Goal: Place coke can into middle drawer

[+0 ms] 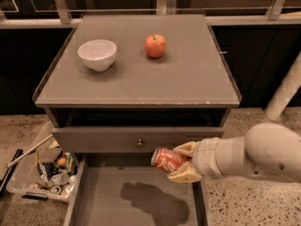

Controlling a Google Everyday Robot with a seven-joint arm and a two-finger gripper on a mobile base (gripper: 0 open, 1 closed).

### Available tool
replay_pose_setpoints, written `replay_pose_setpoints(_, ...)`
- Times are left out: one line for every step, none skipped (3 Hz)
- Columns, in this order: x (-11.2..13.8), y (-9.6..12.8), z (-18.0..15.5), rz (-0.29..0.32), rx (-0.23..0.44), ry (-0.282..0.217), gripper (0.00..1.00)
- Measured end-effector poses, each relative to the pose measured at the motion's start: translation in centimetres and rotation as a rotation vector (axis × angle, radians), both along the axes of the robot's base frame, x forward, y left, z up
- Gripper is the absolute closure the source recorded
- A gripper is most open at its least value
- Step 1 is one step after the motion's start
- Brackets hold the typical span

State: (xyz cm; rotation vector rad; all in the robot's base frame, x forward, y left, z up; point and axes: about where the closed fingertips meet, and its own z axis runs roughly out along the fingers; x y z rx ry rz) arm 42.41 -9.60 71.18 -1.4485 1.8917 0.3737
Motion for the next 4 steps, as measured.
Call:
replay_pose_setpoints(0.9,1.9,-5.4,-0.010,0.056,-0.009,1.00)
replay_pose_setpoints(2.1,2.6,-10.4,-0.025,0.068,-0.043,1.00)
replay_pose_setpoints(3.4,3.3,-14.5,-0.044,0.046,-0.047,1.00)
replay_pose_setpoints(3.4,3.3,-14.5,-0.044,0.046,-0.047,1.00)
